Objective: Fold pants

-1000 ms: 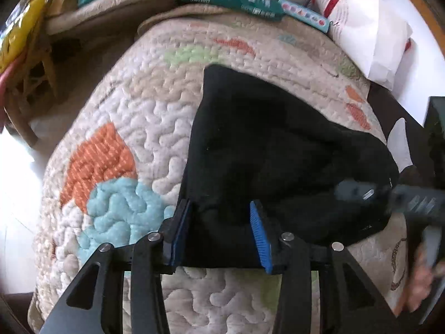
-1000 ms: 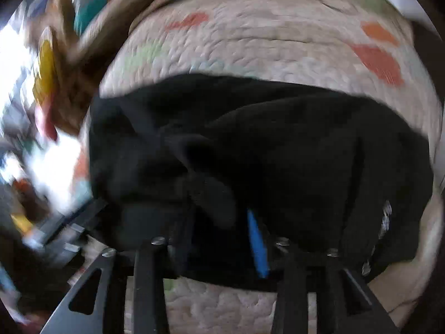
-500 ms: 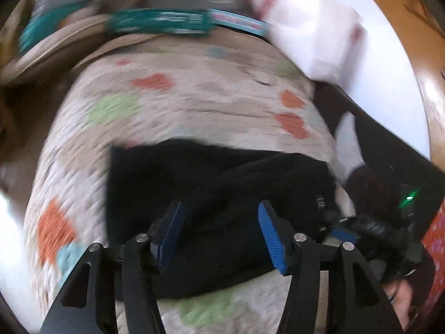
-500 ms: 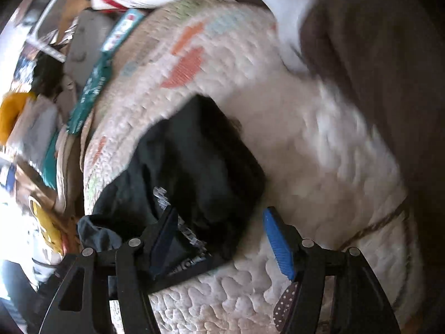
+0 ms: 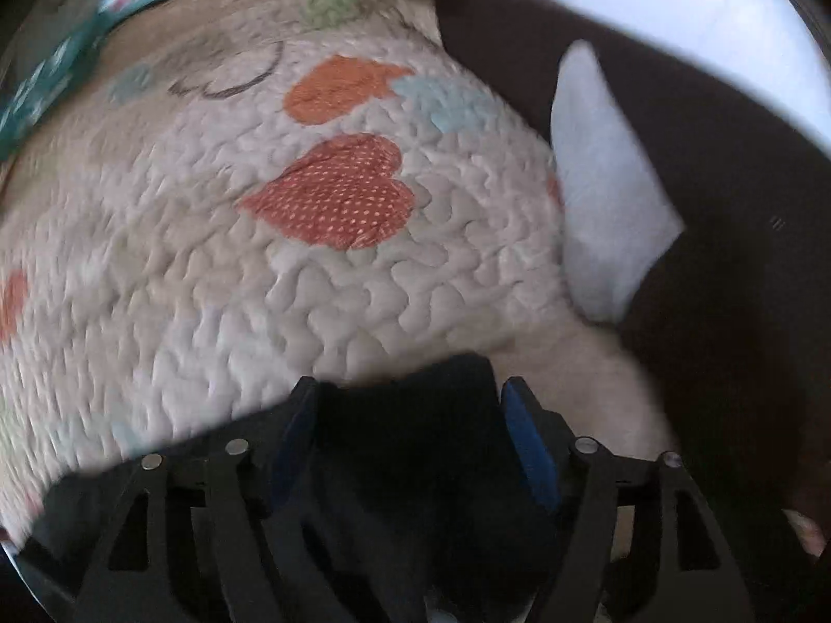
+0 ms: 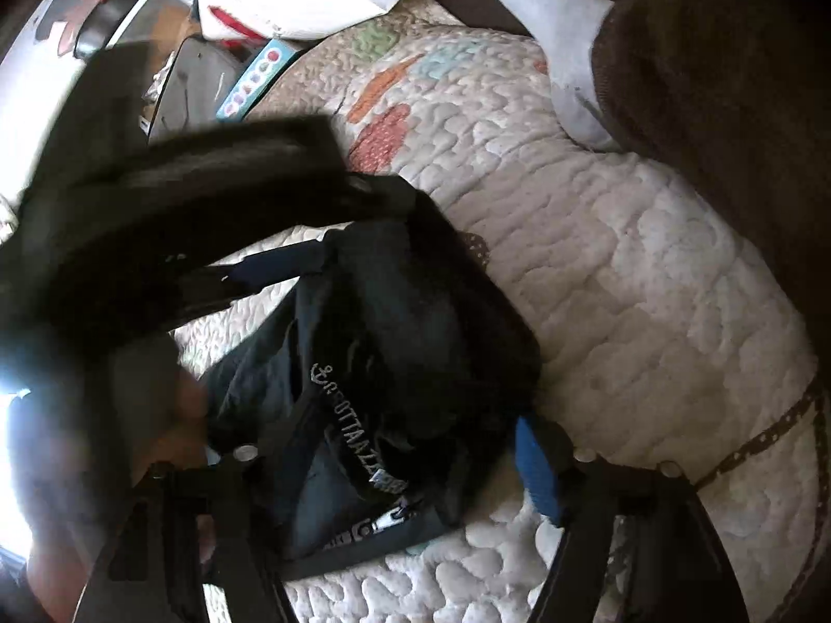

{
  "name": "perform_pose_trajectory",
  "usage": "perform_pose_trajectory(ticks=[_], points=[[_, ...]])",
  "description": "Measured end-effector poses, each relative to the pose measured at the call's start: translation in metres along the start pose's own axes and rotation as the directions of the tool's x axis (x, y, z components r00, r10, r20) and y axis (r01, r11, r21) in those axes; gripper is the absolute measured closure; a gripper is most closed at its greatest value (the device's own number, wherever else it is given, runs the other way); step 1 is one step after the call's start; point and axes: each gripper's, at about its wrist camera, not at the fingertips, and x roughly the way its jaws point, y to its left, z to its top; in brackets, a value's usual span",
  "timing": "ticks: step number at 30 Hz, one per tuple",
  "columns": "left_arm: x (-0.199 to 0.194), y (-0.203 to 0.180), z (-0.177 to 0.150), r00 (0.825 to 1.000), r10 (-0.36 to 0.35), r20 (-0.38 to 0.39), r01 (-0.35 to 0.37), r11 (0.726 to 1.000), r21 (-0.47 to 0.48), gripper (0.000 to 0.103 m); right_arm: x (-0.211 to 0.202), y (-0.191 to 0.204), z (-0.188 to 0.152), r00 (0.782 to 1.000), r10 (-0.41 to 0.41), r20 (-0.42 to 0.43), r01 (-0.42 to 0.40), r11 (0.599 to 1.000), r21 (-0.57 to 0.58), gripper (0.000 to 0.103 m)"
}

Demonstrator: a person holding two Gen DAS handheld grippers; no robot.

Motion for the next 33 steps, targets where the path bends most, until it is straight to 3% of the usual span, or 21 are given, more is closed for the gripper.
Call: perform_pose_trajectory(ticks=[3,4,5,8,13,17,20,24,27,31,33], points=[[0.017,-0.011,0.005,0.996,0.061,-0.070,-0.053,0.992,0.110,0.029,0.004,0.005,0.004,1.000,0.015,-0.017,-0.016,0.999,-0.030,0.035],[0.016,-0.014,0.005,0.994,0.084,-0.069,-0.072,0.986,0.153,0.043,0.007,0.007,0.005,0.999,0.022,-0.037,-0.023,0.999,-0.037,0.062],[0.012,-0.015,0.005,0.992,0.107,-0.063,-0.095,0.981,0.169,0.052,0.012,0.007,0.007,0.998,0.022,-0.060,-0.024,0.999,-0.030,0.072],[-0.006,-0.007,0.001,0.997,0.066,-0.048,-0.057,0.987,0.152,0.089,0.010,0.005,0.010,0.996,0.044,-0.075,-0.043,0.999,0.005,0.074],[-0.068,0.022,-0.019,0.997,0.027,0.075,-0.030,0.999,0.042,0.090,-0.020,0.049,0.005,0.993,0.114,-0.042,-0.120,0.981,-0.155,0.076],[-0.124,0.061,-0.045,0.985,0.023,0.169,-0.012,0.998,-0.067,0.090,-0.039,0.106,-0.010,0.980,0.184,-0.074,-0.198,0.928,-0.317,0.076],[-0.167,0.108,-0.081,0.971,0.034,0.235,0.010,0.983,-0.184,0.090,-0.041,0.146,-0.027,0.964,0.224,-0.144,-0.264,0.878,-0.399,0.077],[-0.192,0.172,-0.134,0.959,0.059,0.278,0.043,0.937,-0.346,0.090,-0.019,0.196,-0.061,0.941,0.221,-0.257,-0.323,0.814,-0.482,0.077],[-0.181,0.222,-0.180,0.963,0.105,0.248,0.030,0.873,-0.487,0.090,0.013,0.223,-0.090,0.935,0.166,-0.314,-0.321,0.772,-0.549,0.077],[-0.157,0.264,-0.224,0.975,0.125,0.181,0.011,0.794,-0.608,0.079,0.052,0.240,-0.122,0.918,0.080,-0.388,-0.320,0.727,-0.608,0.074],[-0.155,0.279,-0.245,0.975,0.093,0.200,0.067,0.738,-0.671,0.064,0.062,0.241,-0.133,0.924,0.039,-0.380,-0.296,0.699,-0.651,0.071]])
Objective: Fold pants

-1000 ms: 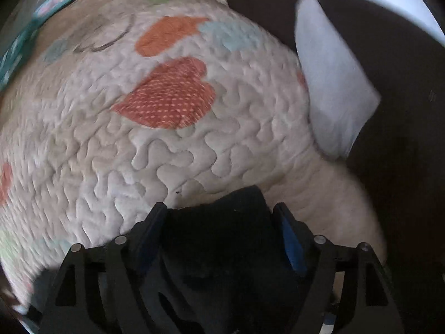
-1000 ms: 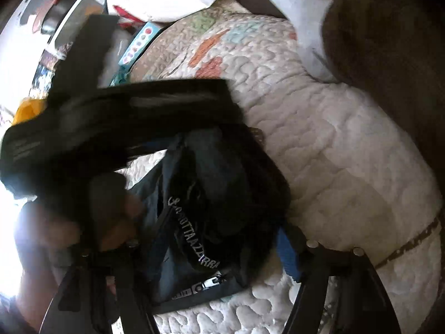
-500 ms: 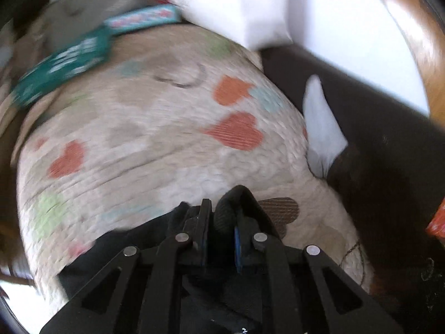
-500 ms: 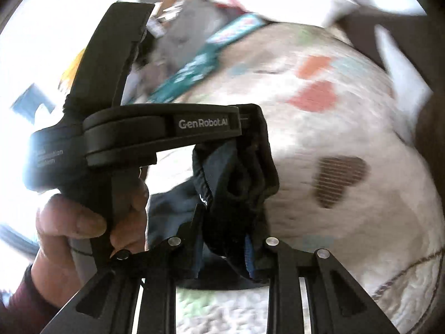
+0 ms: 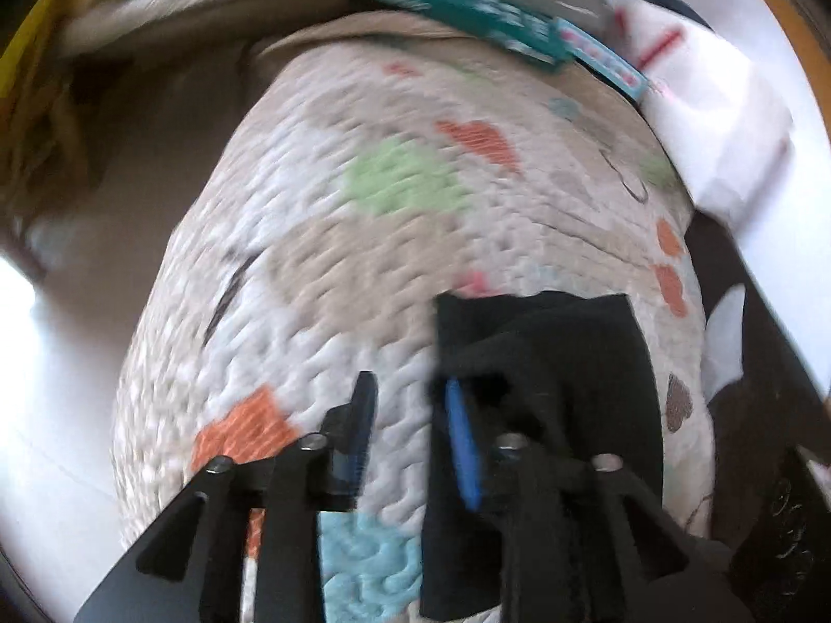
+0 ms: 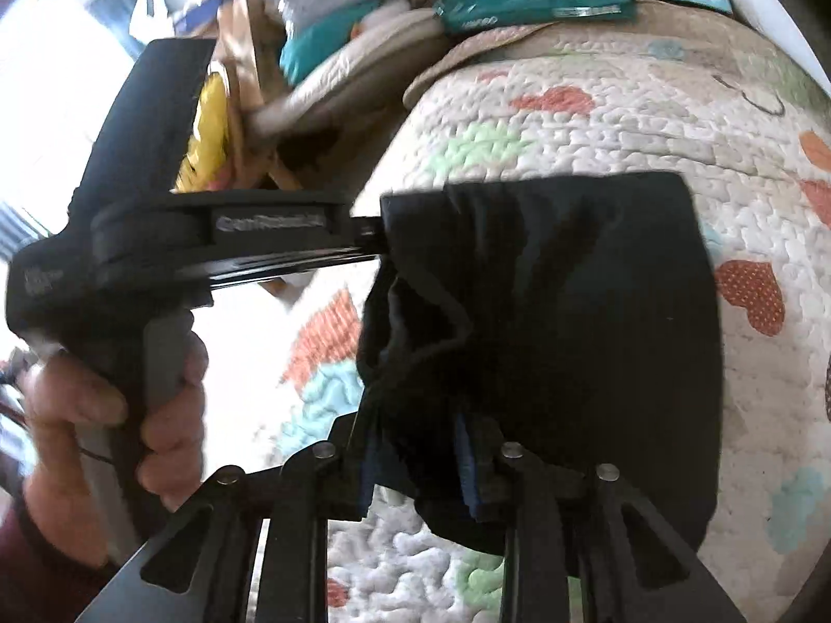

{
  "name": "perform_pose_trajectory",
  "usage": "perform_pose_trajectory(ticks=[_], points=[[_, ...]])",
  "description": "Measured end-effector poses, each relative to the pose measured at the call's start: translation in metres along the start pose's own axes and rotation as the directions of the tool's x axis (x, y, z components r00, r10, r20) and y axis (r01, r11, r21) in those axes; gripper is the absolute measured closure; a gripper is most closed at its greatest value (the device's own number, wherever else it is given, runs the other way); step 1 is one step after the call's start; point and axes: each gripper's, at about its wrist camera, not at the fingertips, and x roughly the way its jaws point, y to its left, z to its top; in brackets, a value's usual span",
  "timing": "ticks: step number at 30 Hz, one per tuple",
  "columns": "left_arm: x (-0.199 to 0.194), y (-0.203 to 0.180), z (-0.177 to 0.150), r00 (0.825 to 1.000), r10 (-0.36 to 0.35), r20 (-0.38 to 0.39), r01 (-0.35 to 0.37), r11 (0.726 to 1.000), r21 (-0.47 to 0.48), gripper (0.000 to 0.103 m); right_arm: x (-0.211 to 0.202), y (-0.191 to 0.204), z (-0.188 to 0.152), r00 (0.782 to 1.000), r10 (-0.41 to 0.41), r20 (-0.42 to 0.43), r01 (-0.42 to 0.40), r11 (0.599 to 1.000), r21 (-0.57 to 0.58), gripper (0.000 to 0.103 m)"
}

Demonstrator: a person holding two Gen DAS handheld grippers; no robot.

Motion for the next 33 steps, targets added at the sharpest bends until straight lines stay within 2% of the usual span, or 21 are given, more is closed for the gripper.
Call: perform_pose_trajectory(ticks=[1,2,4,5,9,10,12,13,14,16,19,22,24,25,26,27,30,33], points=[[-0.002,0.010,-0.003,1.000,-0.027,0.007,0.028,0.998,-0.049,0.055,0.001,0.002,-0.002,1.000,-0.005,-0.002,0.005,1.000,-0.013,0.065],[-0.005,0.017,-0.004,0.999,-0.045,0.014,0.046,0.996,-0.081,0.053,0.000,0.004,-0.003,1.000,0.005,-0.004,-0.005,1.000,-0.026,0.051],[-0.011,0.031,-0.010,0.997,-0.070,0.033,0.074,0.985,-0.153,0.053,-0.010,0.007,-0.008,0.999,0.033,-0.004,-0.033,0.998,-0.046,0.035],[-0.014,0.035,-0.012,0.997,-0.068,0.040,0.074,0.983,-0.169,0.053,-0.018,0.010,-0.009,0.999,0.038,0.004,-0.037,0.997,-0.064,0.034],[-0.029,0.042,-0.025,0.996,-0.014,0.083,0.031,0.978,-0.209,0.053,-0.047,0.012,-0.003,0.997,0.069,0.019,-0.067,0.992,-0.107,0.034],[-0.033,0.043,-0.029,0.996,-0.004,0.090,0.024,0.975,-0.220,0.053,-0.056,0.012,0.000,0.997,0.063,0.039,-0.059,0.992,-0.110,0.034],[-0.038,0.048,-0.034,0.994,0.001,0.107,0.026,0.969,-0.247,0.053,-0.071,0.004,0.016,0.996,0.003,0.094,0.006,0.996,-0.092,0.035],[-0.040,0.052,-0.037,0.993,0.000,0.114,0.030,0.965,-0.262,0.053,-0.074,-0.001,0.027,0.993,-0.032,0.112,0.041,0.996,-0.077,0.039],[-0.041,0.054,-0.038,0.993,0.000,0.118,0.032,0.962,-0.270,0.053,-0.074,-0.003,0.034,0.992,-0.052,0.119,0.060,0.996,-0.069,0.048],[-0.047,0.058,-0.037,0.990,0.005,0.138,0.034,0.961,-0.275,0.053,-0.066,-0.003,0.051,0.991,-0.075,0.115,0.083,0.994,-0.066,0.052],[-0.058,0.058,-0.037,0.984,0.029,0.174,0.018,0.965,-0.262,0.053,-0.028,0.003,0.073,0.992,-0.112,0.051,0.116,0.990,-0.085,0.053],[-0.062,0.059,-0.035,0.980,0.044,0.193,0.009,0.964,-0.267,0.053,0.021,0.012,0.081,0.981,-0.194,-0.020,0.190,0.973,-0.128,0.053],[-0.059,0.062,-0.033,0.982,0.027,0.185,0.027,0.959,-0.284,0.053,0.048,0.012,0.081,0.968,-0.244,-0.059,0.233,0.961,-0.151,0.050],[-0.057,0.063,-0.033,0.984,0.022,0.179,0.031,0.956,-0.290,0.053,0.056,0.012,0.078,0.964,-0.253,-0.076,0.240,0.958,-0.155,0.042],[-0.054,0.064,-0.033,0.985,0.022,0.171,0.030,0.955,-0.295,0.053,0.059,0.012,0.076,0.964,-0.255,-0.080,0.240,0.958,-0.156,0.033],[-0.050,0.064,-0.033,0.987,0.022,0.158,0.027,0.954,-0.297,0.053,0.059,0.013,0.075,0.967,-0.245,-0.075,0.231,0.961,-0.154,0.031],[-0.042,0.059,-0.035,0.991,0.021,0.133,0.017,0.960,-0.280,0.053,0.035,0.007,0.078,0.988,-0.151,-0.037,0.146,0.983,-0.112,0.031],[-0.036,0.046,-0.038,0.991,-0.038,0.126,0.068,0.968,-0.241,0.052,-0.009,-0.016,0.079,0.997,-0.074,0.037,0.075,0.997,-0.016,0.031]])
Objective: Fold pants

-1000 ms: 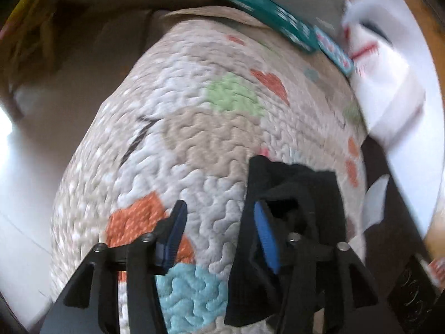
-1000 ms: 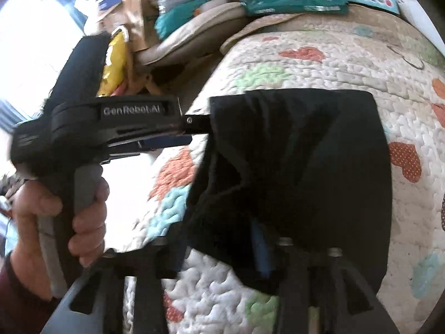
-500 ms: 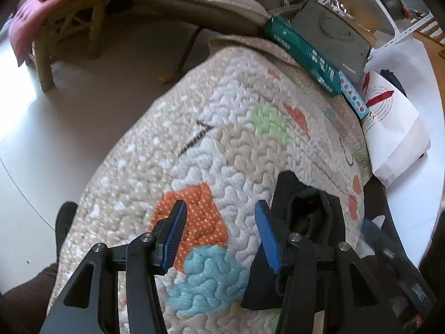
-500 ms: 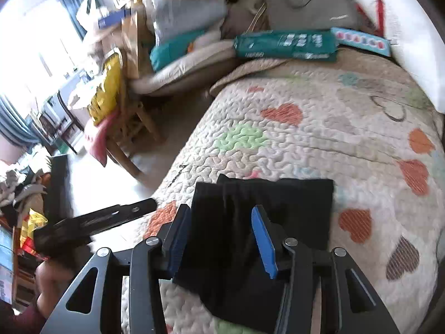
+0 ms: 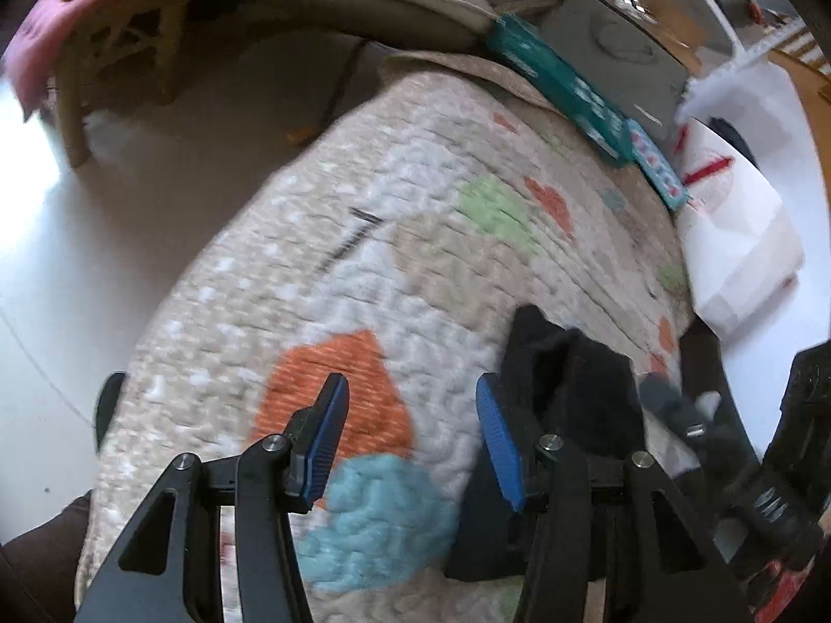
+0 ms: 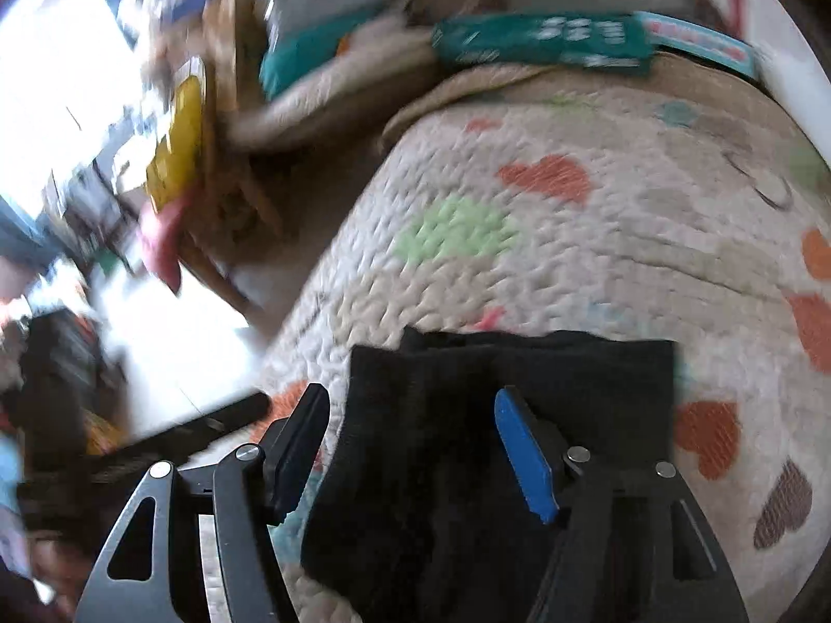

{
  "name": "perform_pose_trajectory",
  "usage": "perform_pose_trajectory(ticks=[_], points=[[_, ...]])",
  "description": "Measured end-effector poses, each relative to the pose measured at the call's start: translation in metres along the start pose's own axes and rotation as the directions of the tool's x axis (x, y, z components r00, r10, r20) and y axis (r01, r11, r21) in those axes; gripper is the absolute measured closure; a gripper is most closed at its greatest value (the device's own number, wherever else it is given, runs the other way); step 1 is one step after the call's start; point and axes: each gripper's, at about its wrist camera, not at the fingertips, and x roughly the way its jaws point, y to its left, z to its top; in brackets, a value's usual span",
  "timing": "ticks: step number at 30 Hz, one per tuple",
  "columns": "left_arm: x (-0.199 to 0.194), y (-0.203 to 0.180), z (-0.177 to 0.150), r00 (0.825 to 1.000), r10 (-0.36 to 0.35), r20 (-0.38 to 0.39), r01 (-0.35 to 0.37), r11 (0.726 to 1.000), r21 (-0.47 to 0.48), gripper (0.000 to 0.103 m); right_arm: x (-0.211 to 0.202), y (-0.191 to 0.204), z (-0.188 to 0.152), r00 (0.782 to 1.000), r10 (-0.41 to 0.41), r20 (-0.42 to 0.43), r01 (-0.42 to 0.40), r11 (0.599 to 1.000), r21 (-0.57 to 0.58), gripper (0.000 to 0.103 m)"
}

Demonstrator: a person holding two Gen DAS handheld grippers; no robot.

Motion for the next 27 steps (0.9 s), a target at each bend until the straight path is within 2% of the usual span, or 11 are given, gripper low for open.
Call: perform_pose_trajectory(ticks=[3,6,7,9,13,15,19,23,24,26,27], points=[[0.000,-0.019,-0.005,0.996,-0.092,0.005,0.092,0.995,0.047,0.044,-0.033,-0.039,-0.008,0.999,-0.024,0.047,0.020,0.996,0.089,0.025],[0.003,-0.041,-0.012,0.989,-0.146,0.005,0.144,0.982,0.119,0.031,-0.042,-0.076,-0.028,0.998,-0.061,0.027,0.056,0.988,0.147,0.024],[0.008,-0.049,-0.016,0.988,-0.154,-0.008,0.153,0.976,0.153,0.030,-0.041,-0.081,-0.033,0.998,-0.063,0.019,0.059,0.985,0.162,0.024],[0.019,-0.056,-0.021,0.988,-0.149,-0.041,0.154,0.972,0.178,0.029,-0.037,-0.098,-0.047,0.999,-0.034,0.011,0.030,0.972,0.233,0.024],[0.055,-0.051,-0.032,0.986,-0.080,-0.144,0.104,0.980,0.171,0.029,-0.024,-0.121,-0.066,0.998,0.060,0.017,-0.062,0.928,0.368,0.023],[0.060,-0.050,-0.034,0.986,-0.087,-0.143,0.111,0.979,0.171,0.024,-0.018,-0.126,-0.071,0.994,0.101,0.031,-0.105,0.906,0.409,0.022],[0.067,-0.056,-0.034,0.979,-0.119,-0.164,0.148,0.972,0.180,0.010,-0.009,-0.125,-0.070,0.990,0.139,0.037,-0.141,0.890,0.434,0.021],[0.072,-0.057,-0.033,0.975,-0.149,-0.162,0.177,0.968,0.177,0.007,0.004,-0.121,-0.066,0.987,0.158,0.028,-0.154,0.884,0.441,0.020],[0.072,-0.057,-0.032,0.974,-0.155,-0.163,0.184,0.967,0.179,0.008,0.008,-0.120,-0.065,0.984,0.174,0.025,-0.167,0.878,0.448,0.020],[0.073,-0.057,-0.030,0.969,-0.174,-0.175,0.206,0.961,0.186,0.036,0.020,-0.121,-0.064,0.976,0.216,0.011,-0.196,0.862,0.468,0.019],[0.078,-0.058,-0.030,0.961,-0.185,-0.207,0.224,0.958,0.180,0.053,0.030,-0.121,-0.064,0.969,0.249,-0.001,-0.216,0.845,0.489,0.019]])
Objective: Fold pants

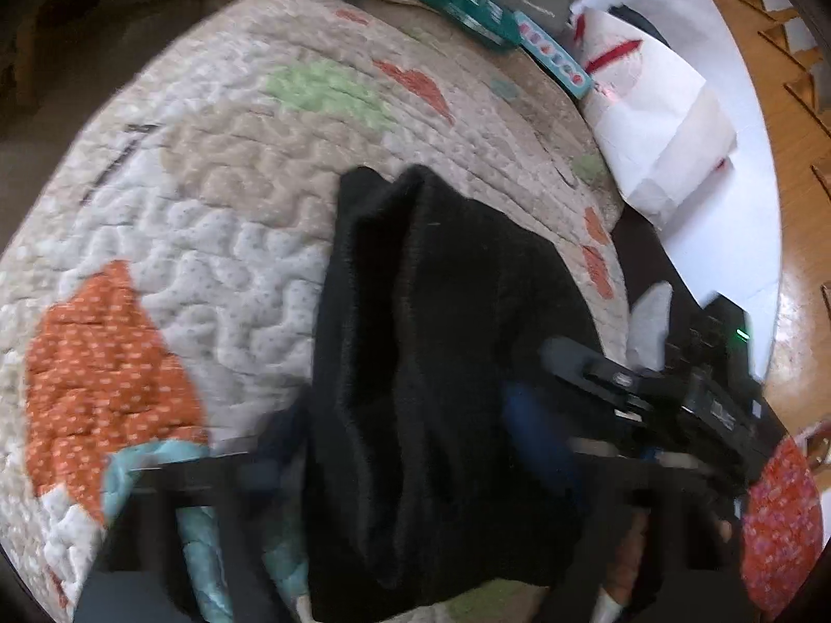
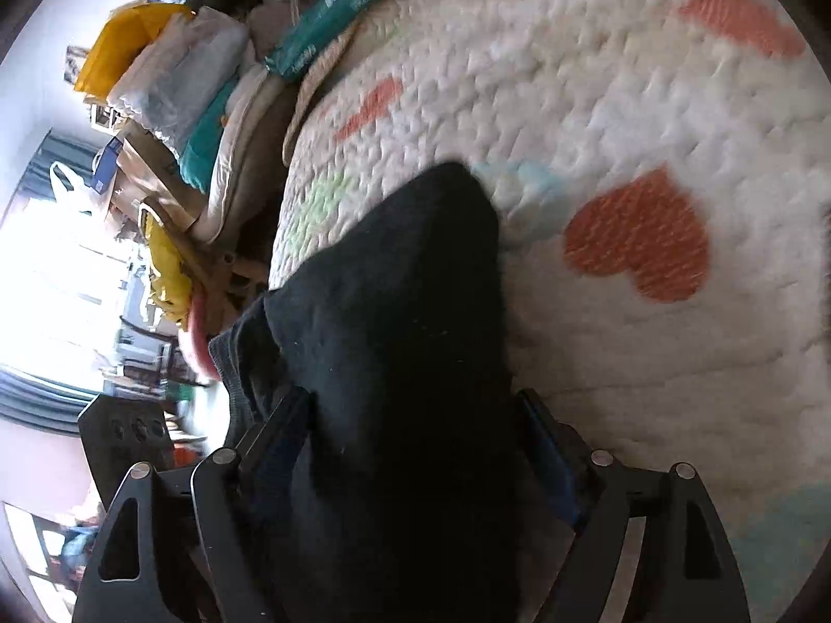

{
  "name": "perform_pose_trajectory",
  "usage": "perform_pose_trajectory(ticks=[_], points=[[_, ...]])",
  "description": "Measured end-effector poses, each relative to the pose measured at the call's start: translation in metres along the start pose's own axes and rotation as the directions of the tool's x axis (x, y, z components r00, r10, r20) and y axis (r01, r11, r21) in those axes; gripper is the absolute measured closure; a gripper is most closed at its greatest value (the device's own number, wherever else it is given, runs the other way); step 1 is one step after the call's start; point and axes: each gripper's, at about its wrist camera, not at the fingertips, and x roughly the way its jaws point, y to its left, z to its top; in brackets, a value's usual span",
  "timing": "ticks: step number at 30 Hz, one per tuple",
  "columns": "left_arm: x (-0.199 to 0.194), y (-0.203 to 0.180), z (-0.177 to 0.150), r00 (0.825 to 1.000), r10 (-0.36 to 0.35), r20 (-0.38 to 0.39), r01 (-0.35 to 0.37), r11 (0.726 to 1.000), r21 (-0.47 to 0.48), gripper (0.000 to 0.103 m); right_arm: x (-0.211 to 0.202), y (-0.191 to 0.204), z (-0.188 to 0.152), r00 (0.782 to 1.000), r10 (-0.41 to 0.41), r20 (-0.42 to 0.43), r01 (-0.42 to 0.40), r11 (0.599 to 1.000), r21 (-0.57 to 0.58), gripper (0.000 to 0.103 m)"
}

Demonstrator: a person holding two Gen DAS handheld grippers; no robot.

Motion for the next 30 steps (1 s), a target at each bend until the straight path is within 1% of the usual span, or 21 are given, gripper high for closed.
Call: perform_pose_trajectory(ticks=[1,3,4,5,7,10,12,13,15,17,19,20,21,22,23,24,26,27,28,30], points=[[0.001,0.000,0.001,1.000,0.001,0.002,-0.001,1.000,-0.005,0.055,0.003,0.000,0.000,1.000,0.009,-0.003,-0.009,1.000,0.008,0.019],[0.001,-0.005,0.002,1.000,0.029,0.011,-0.029,1.000,0.004,0.061,0.003,0.008,0.001,1.000,0.008,-0.007,-0.008,1.000,-0.015,0.028],[0.001,-0.009,0.005,0.999,0.044,0.011,-0.044,0.999,0.012,0.063,-0.001,0.011,0.002,1.000,-0.001,-0.002,0.000,1.000,-0.029,0.041],[0.000,-0.013,0.008,0.999,0.041,0.013,-0.041,0.999,0.019,0.065,-0.005,0.014,0.003,1.000,0.002,0.000,-0.002,0.999,-0.038,0.049],[-0.001,-0.027,0.018,0.999,0.032,0.028,-0.033,0.998,0.053,0.066,-0.016,0.017,0.010,1.000,0.013,0.014,-0.013,0.999,-0.048,0.055],[0.002,-0.049,0.036,0.998,0.023,0.055,-0.028,0.997,0.076,0.066,-0.033,0.023,0.027,0.998,0.020,0.061,-0.016,0.998,-0.065,0.055],[0.011,-0.061,0.050,0.998,0.022,0.061,-0.026,0.997,0.073,0.066,-0.044,0.027,0.043,0.995,-0.002,0.096,0.011,0.996,-0.089,0.055],[0.018,-0.068,0.057,0.998,0.029,0.063,-0.034,0.996,0.077,0.066,-0.047,0.027,0.050,0.994,-0.016,0.108,0.027,0.995,-0.098,0.055],[0.037,-0.080,0.070,0.995,0.068,0.071,-0.075,0.992,0.101,0.065,-0.050,0.021,0.070,0.991,-0.052,0.124,0.065,0.993,-0.098,0.055],[0.055,-0.085,0.078,0.992,0.109,0.070,-0.116,0.988,0.105,0.060,-0.049,0.013,0.084,0.988,-0.083,0.127,0.096,0.990,-0.100,0.055],[0.077,-0.080,0.087,0.983,0.173,0.059,-0.178,0.981,0.082,0.049,-0.040,0.005,0.097,0.984,-0.131,0.124,0.145,0.983,-0.111,0.054],[0.085,-0.075,0.090,0.979,0.199,0.042,-0.202,0.977,0.074,0.045,-0.033,0.000,0.102,0.979,-0.168,0.116,0.182,0.976,-0.120,0.050],[0.092,-0.068,0.092,0.982,0.189,0.024,-0.190,0.980,0.059,0.040,-0.024,-0.007,0.107,0.973,-0.210,0.093,0.220,0.968,-0.119,0.047],[0.090,-0.067,0.093,0.986,0.168,0.024,-0.169,0.984,0.053,0.039,-0.019,-0.013,0.108,0.968,-0.235,0.091,0.244,0.964,-0.106,0.041],[0.088,-0.067,0.094,0.988,0.152,0.017,-0.153,0.987,0.055,0.038,-0.018,-0.017,0.108,0.965,-0.242,0.099,0.251,0.963,-0.094,0.030],[0.085,-0.067,0.094,0.989,0.146,0.004,-0.146,0.987,0.063,0.036,-0.021,-0.020,0.107,0.964,-0.240,0.114,0.250,0.965,-0.081,0.027],[0.077,-0.065,0.095,0.988,0.157,-0.002,-0.156,0.985,0.076,0.032,-0.029,-0.022,0.105,0.967,-0.217,0.133,0.229,0.969,-0.089,0.025],[0.076,-0.061,0.098,0.985,0.169,-0.016,-0.168,0.983,0.074,0.027,-0.034,-0.023,0.103,0.964,-0.226,0.141,0.241,0.965,-0.101,0.024],[0.075,-0.056,0.099,0.988,0.152,-0.034,-0.150,0.987,0.059,0.027,-0.038,-0.024,0.101,0.960,-0.239,0.147,0.256,0.960,-0.112,0.022],[0.072,-0.044,0.102,0.994,0.098,-0.052,-0.099,0.995,-0.014,0.027,-0.048,-0.026,0.096,0.951,-0.268,0.156,0.289,0.949,-0.126,0.019]])
